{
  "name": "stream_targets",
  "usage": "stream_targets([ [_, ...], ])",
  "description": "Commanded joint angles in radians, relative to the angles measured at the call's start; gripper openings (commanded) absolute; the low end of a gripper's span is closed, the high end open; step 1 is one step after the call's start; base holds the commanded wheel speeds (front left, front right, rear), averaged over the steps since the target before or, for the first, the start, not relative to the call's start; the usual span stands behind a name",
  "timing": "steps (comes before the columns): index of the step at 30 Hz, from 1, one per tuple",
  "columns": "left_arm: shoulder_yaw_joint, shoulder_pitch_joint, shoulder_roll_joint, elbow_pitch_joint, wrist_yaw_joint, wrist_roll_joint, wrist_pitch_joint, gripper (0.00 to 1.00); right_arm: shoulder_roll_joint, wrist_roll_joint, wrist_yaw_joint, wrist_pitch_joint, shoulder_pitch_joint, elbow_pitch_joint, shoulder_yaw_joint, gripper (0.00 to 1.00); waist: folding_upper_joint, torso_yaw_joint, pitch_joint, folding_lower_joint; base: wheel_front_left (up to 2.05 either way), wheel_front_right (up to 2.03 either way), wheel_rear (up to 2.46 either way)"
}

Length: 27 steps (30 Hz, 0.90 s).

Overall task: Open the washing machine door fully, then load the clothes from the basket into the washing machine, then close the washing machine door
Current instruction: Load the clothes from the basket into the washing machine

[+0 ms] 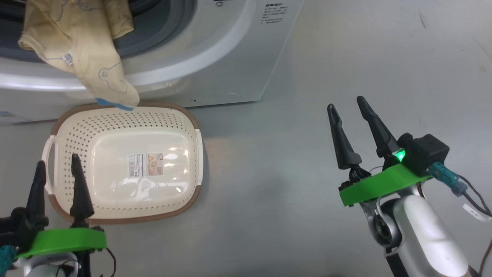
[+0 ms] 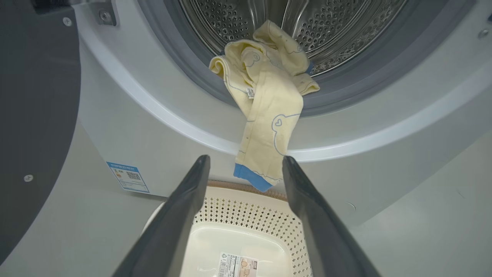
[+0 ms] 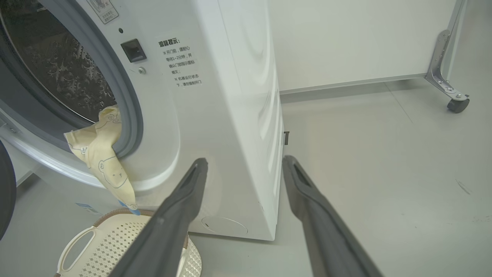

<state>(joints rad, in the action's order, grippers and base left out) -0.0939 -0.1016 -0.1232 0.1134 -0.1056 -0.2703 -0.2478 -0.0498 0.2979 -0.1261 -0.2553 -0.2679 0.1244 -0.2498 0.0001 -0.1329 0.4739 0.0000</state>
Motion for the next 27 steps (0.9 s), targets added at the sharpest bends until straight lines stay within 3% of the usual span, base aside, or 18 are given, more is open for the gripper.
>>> stream_targets([
  [1, -0.043, 0.015, -0.006, -0.036, -0.002, 0.013, -0.014, 1.0, 0.0, 0.005, -0.005, -0.006, 0.012, -0.031, -0.014, 1.0, -0.0001, -0.001, -0.002, 0.0, 0.0, 0.0, 0.0],
  [17, -0.077, 0.012, 0.017, -0.038, -0.02, 0.038, -0.014, 1.0, 0.0, 0.006, -0.005, -0.006, 0.016, -0.034, -0.013, 1.0, -0.0001, -0.007, -0.007, 0.0, 0.0, 0.0, 0.0],
  [27, -0.022, -0.109, -0.008, 0.032, -0.024, 0.032, -0.014, 1.0, 0.0, 0.015, -0.005, -0.006, 0.005, -0.033, -0.032, 1.0, -0.0001, -0.032, -0.006, 0.0, 0.0, 0.0, 0.0],
])
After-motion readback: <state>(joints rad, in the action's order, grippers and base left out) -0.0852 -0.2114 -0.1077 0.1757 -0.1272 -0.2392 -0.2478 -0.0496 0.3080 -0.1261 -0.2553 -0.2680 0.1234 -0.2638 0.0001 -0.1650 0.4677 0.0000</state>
